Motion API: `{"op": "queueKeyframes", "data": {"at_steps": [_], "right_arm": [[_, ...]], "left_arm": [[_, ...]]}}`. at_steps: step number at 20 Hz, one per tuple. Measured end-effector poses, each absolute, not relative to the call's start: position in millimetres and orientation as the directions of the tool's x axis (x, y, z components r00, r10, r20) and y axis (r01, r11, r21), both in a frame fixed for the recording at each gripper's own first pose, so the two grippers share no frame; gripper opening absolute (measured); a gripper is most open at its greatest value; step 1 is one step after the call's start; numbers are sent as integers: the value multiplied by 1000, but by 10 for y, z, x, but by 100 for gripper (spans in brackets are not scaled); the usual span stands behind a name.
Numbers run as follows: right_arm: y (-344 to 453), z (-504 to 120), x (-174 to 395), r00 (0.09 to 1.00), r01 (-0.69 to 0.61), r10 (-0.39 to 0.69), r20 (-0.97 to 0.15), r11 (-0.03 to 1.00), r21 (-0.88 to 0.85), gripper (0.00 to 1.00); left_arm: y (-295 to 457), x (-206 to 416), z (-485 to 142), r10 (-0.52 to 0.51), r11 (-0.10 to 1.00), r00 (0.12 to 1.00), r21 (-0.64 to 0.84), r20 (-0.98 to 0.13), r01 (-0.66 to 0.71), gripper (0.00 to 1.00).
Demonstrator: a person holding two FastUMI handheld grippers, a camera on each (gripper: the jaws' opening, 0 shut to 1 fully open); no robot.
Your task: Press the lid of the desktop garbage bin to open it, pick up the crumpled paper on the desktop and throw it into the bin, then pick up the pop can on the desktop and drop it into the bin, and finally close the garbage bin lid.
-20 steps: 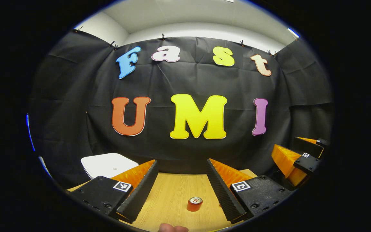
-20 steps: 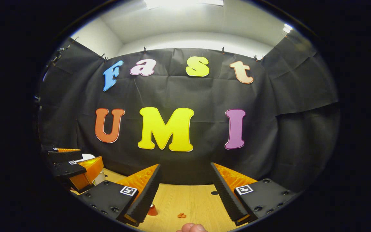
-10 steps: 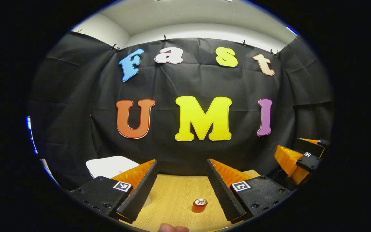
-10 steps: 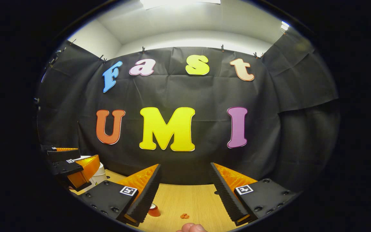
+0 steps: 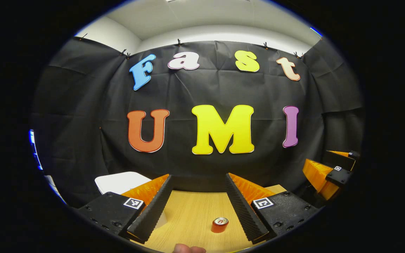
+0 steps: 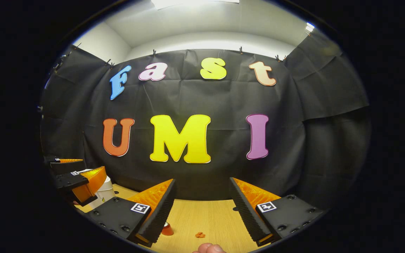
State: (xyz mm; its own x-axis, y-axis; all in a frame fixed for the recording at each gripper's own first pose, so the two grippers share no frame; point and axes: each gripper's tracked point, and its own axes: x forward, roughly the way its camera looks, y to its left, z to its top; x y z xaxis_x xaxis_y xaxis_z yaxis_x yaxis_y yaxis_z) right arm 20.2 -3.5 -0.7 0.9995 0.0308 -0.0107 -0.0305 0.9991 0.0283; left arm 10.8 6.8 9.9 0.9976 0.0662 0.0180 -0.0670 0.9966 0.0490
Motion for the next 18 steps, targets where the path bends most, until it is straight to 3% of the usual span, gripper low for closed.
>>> {"op": "queueKeyframes", "data": {"at_steps": [10, 18], "right_arm": [[-43, -56, 320, 997, -77, 78, -22, 996, 48, 94], [-216, -77, 480, 995, -89, 90, -29, 995, 53, 94]], "left_arm": [[253, 146, 110, 161, 986, 987, 47, 22, -162, 97], [1035, 333, 135, 415, 910, 910, 10, 9, -415, 96]]}}
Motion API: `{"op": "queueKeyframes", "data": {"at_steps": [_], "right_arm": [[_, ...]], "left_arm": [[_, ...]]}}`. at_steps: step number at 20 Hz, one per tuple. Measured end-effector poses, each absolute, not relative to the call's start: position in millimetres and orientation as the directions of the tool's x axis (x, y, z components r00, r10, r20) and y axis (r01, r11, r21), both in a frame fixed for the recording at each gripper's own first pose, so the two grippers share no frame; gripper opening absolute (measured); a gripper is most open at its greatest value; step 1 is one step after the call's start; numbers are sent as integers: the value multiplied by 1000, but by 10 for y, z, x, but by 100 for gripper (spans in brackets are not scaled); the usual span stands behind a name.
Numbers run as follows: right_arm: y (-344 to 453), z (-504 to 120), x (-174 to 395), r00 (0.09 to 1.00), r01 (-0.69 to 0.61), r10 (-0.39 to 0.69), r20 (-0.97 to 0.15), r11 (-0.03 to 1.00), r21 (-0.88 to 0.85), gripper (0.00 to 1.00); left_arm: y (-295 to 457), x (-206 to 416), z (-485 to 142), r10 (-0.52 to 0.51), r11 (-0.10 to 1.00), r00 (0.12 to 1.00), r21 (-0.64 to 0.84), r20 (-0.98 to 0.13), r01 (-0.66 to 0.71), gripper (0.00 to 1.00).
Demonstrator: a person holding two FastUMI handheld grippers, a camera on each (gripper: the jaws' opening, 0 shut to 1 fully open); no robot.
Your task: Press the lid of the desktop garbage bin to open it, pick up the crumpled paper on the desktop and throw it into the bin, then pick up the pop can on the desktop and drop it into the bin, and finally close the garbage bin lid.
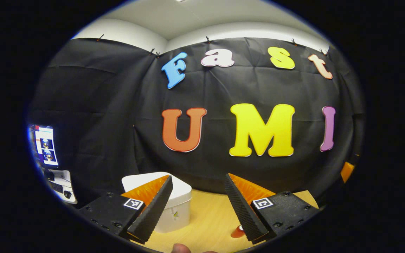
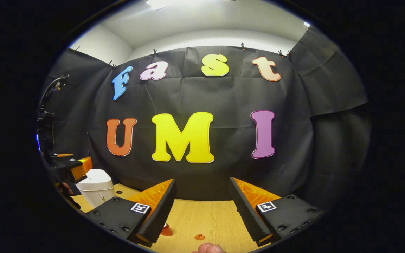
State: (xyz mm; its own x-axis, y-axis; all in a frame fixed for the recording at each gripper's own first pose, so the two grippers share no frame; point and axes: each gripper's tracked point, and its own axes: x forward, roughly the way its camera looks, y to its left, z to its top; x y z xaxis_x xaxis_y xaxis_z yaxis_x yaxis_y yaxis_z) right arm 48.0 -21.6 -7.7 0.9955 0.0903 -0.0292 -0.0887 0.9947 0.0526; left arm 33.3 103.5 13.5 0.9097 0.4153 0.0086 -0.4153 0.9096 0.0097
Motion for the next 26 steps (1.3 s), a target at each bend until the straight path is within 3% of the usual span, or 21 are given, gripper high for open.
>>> {"op": "queueKeyframes", "data": {"at_steps": [7, 14, 15, 16, 20, 26], "right_arm": [[-434, -134, 651, 997, -67, 70, -45, 996, 62, 94], [-430, -163, 724, 996, -73, 76, -56, 996, 57, 94], [-425, -157, 726, 996, -74, 77, -54, 996, 53, 94], [-425, -165, 722, 995, -75, 78, -55, 996, 49, 94], [-474, -202, 733, 995, -63, 65, -73, 997, 32, 94], [-527, -189, 718, 996, -40, 42, -80, 999, 23, 94]], "left_arm": [[1681, 509, 213, 582, 813, 813, 26, 21, -582, 93], [2036, 651, 6, 654, 756, 756, 69, -31, -651, 84], [2072, 703, -35, 657, 754, 753, 71, -41, -653, 81], [2094, 752, -71, 661, 750, 749, 75, -45, -657, 72], [2212, 891, -206, 684, 730, 727, 77, -69, -679, 63], [2375, 1013, -464, 718, 694, 684, 66, -132, -717, 28]]}}
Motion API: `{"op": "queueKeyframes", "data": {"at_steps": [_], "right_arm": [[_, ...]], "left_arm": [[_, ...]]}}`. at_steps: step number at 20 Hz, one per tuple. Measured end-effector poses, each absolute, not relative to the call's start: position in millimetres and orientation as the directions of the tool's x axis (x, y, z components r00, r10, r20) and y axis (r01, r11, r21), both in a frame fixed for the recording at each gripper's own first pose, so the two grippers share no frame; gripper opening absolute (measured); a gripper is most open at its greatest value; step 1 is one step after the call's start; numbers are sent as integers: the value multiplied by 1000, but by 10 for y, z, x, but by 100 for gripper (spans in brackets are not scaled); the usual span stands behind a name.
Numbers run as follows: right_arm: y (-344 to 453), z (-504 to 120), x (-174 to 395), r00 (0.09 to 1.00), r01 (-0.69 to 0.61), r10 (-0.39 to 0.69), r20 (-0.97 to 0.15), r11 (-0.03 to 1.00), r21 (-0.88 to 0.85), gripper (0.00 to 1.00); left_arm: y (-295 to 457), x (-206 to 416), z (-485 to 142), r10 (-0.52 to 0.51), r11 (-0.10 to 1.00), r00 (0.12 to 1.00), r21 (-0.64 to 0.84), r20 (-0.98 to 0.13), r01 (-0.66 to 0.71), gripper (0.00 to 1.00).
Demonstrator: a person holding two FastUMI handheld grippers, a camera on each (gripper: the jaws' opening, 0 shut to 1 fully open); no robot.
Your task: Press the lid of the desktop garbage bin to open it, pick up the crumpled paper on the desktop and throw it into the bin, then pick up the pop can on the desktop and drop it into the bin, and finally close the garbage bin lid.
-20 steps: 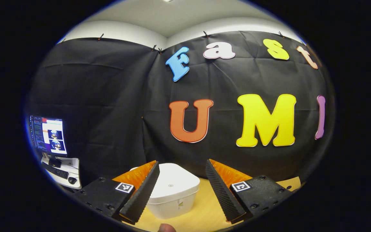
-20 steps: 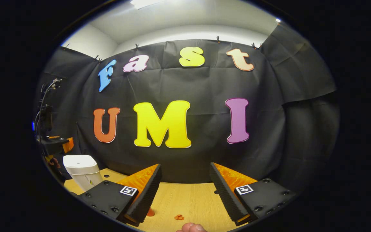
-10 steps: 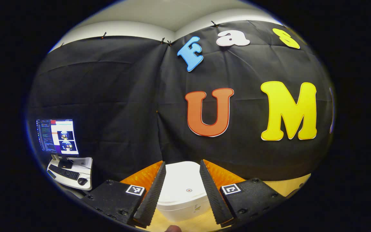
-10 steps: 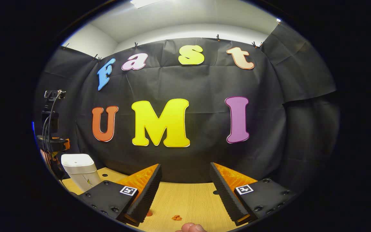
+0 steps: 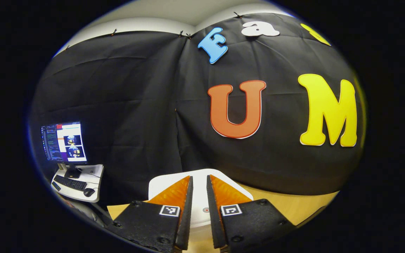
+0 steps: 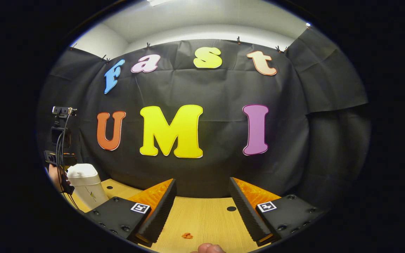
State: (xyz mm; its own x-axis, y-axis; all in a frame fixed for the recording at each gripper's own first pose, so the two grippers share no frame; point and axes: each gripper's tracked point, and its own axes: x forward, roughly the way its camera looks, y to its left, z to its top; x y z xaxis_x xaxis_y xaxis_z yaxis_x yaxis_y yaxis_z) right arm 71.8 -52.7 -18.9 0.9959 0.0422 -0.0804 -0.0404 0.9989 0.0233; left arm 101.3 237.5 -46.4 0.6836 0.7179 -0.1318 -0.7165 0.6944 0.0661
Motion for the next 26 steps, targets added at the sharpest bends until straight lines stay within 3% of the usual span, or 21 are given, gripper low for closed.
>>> {"op": "queueKeyframes", "data": {"at_steps": [3, 7, 11, 17, 26], "right_arm": [[-539, -188, 671, 996, -32, 33, -83, 999, 17, 94], [-560, -228, 608, 995, -17, 18, -93, 1000, 7, 94], [-547, -272, 568, 994, -8, 9, -107, 1000, 9, 92], [-447, -372, 539, 991, -19, 20, -129, 1000, 13, 94], [-389, -359, 534, 991, -38, 42, -125, 999, 32, 92]], "left_arm": [[2426, 1031, -661, 718, 689, 670, 56, -187, -723, 12], [2438, 1121, -850, 696, 703, 674, 43, -248, -710, 3], [2410, 1141, -1086, 682, 702, 657, 35, -322, -712, 3], [2434, 1126, -1147, 692, 692, 634, 66, -346, -719, 3], [2292, 1174, -782, 639, 752, 730, 1, -244, -659, 3]]}}
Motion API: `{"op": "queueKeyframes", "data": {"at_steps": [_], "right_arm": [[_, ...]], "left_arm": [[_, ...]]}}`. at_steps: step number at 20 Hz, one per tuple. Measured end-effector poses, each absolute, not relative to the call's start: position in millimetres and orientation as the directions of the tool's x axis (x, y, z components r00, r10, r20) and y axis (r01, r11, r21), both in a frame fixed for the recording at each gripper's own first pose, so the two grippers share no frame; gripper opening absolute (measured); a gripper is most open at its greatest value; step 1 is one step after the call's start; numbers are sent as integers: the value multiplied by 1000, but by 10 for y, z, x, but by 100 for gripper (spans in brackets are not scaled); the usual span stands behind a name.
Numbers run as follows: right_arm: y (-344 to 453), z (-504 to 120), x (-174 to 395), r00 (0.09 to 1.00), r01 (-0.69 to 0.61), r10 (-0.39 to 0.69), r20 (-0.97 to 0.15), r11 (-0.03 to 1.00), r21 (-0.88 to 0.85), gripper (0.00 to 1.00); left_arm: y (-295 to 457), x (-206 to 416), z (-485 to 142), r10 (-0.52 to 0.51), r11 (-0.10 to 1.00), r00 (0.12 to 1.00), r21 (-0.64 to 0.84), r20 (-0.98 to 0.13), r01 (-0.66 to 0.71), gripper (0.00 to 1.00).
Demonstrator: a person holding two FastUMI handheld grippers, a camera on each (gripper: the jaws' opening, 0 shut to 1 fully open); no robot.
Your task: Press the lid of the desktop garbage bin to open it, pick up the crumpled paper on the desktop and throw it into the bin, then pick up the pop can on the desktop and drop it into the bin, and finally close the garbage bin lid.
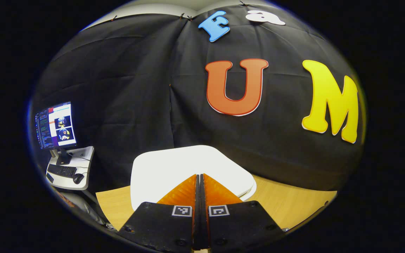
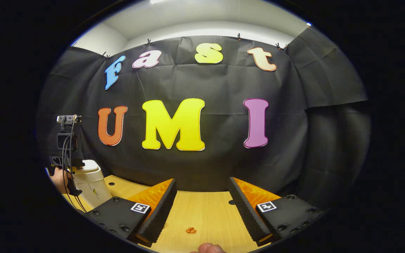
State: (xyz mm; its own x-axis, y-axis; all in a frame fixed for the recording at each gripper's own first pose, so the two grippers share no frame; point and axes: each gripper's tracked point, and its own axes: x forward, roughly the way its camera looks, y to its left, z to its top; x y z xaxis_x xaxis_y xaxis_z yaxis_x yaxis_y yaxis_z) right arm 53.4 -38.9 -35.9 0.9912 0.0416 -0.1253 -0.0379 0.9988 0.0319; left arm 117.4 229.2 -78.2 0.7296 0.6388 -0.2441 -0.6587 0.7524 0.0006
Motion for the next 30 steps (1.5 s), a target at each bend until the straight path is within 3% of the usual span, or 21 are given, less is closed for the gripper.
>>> {"op": "queueKeyframes", "data": {"at_steps": [4, 5, 6, 7, 10, 11, 12, 15, 16, 17, 25, 30], "right_arm": [[-446, -336, 506, 992, -30, 36, -120, 998, 52, 94], [-464, -322, 504, 993, -29, 35, -115, 998, 57, 94], [-471, -309, 510, 993, -30, 36, -110, 998, 59, 94], [-494, -290, 518, 994, -30, 36, -103, 998, 57, 94], [-620, -220, 534, 997, -19, 24, -79, 998, 58, 94], [-665, -193, 538, 997, -14, 18, -72, 998, 59, 94], [-709, -190, 540, 998, -9, 13, -68, 998, 62, 94], [-822, -182, 539, 998, 2, 3, -63, 998, 65, 94], [-859, -180, 537, 998, 3, 2, -61, 998, 67, 94], [-895, -177, 535, 998, 4, 0, -59, 998, 68, 94], [-1108, -220, 571, 999, -11, 16, -52, 996, 89, 94], [-1191, -356, 562, 997, -43, 52, -65, 991, 126, 94]], "left_arm": [[2049, 1164, -243, 591, 806, 800, 34, -108, -591, 11], [1957, 1181, -131, 568, 823, 819, 39, -79, -566, 18], [1839, 1190, -51, 537, 843, 841, 43, -62, -535, 34], [1754, 1157, 6, 516, 856, 854, 47, -56, -514, 34], [1501, 1068, 94, 458, 888, 888, 71, -35, -455, 47], [1395, 1062, 125, 436, 898, 899, 82, -30, -433, 66], [1286, 1045, 166, 415, 907, 910, 86, -24, -411, 63], [1007, 985, 314, 370, 924, 929, 102, 19, -370, 86], [929, 962, 341, 357, 928, 933, 102, 30, -358, 88], [835, 944, 363, 344, 933, 938, 102, 38, -346, 96], [142, 737, 329, 209, 977, 977, 41, 49, -211, 99], [-93, 577, 223, 205, 978, 978, 16, 33, -206, 100]]}}
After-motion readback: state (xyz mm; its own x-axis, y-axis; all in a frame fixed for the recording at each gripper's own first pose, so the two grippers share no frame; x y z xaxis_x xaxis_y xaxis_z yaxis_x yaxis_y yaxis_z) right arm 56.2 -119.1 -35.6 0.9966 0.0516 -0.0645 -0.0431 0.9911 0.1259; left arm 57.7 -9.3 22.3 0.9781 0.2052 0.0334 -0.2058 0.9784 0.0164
